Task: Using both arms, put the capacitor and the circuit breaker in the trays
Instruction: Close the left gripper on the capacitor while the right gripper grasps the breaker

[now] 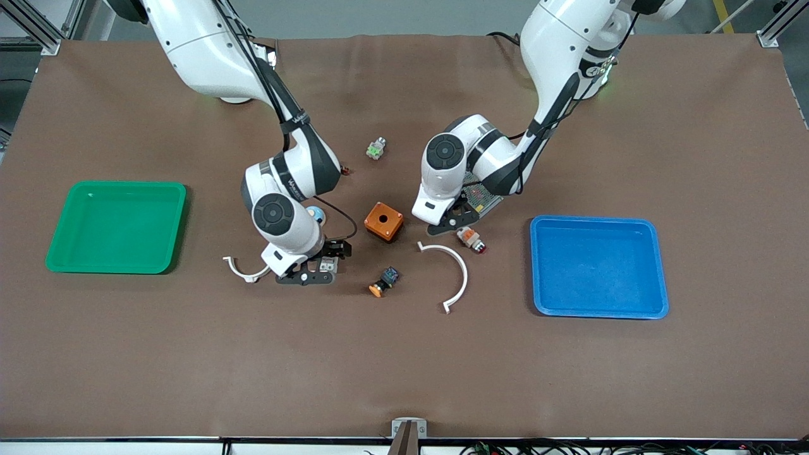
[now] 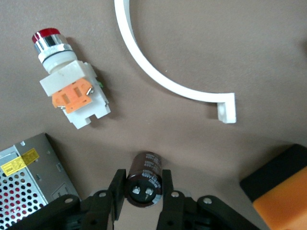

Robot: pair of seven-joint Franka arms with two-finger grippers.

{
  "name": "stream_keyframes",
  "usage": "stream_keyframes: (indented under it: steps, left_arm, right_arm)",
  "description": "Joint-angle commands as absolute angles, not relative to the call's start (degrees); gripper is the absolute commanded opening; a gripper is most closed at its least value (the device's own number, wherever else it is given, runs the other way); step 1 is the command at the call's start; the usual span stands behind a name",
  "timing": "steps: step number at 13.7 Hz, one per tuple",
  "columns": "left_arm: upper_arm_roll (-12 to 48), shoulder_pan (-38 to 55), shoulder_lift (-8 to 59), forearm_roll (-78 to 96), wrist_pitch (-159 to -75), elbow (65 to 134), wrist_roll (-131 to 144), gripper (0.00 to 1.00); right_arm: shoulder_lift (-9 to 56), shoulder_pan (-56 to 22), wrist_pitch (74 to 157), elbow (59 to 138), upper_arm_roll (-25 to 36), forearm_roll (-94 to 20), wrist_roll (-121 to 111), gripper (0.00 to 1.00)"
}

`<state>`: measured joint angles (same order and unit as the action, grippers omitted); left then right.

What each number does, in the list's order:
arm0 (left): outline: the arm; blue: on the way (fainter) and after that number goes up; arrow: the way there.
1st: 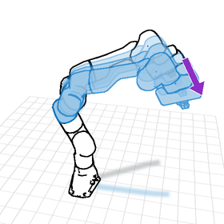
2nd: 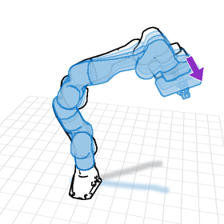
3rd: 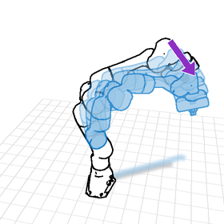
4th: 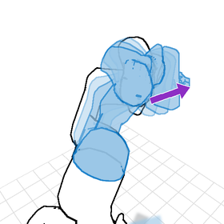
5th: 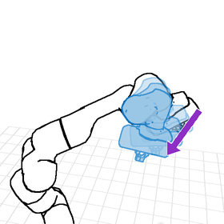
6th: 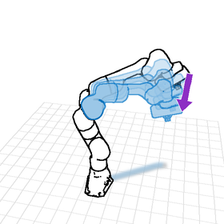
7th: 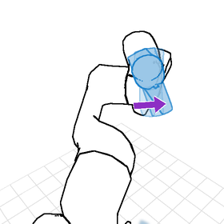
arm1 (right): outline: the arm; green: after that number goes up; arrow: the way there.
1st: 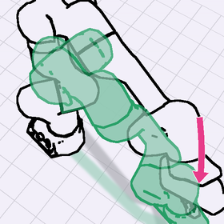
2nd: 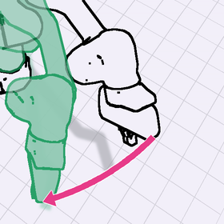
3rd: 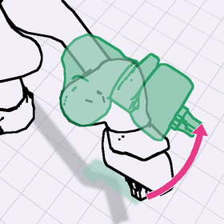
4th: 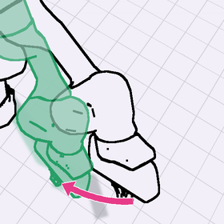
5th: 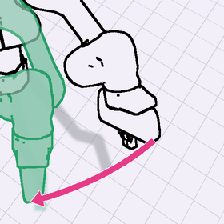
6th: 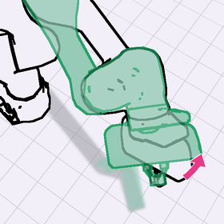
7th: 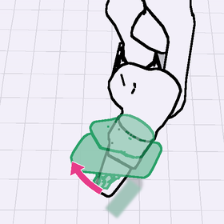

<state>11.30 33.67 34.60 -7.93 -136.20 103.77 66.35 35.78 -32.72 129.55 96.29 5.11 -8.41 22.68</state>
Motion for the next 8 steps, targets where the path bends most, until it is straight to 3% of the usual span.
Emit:
stream_keyframes:
  steps: [1, 6, 8]
  left_arm:
    - [10.46, 33.22, 31.48, -9.14, -134.74, 102.57, 67.24, 0.00]
    - [9.93, 25.16, 26.29, -11.60, -132.72, 101.34, 61.46, 0.00]
    - [10.11, 20.76, 24.88, -11.60, -130.79, 101.25, 54.27, 0.01]
  right_arm:
    - [36.04, -33.40, 134.10, 99.12, 5.80, -8.88, 23.12, 1.00]
    - [35.60, -32.61, 136.05, 100.90, 5.80, -9.05, 23.47, 0.99]
    - [35.60, -32.87, 135.97, 100.90, 5.80, -9.05, 23.47, 0.93]
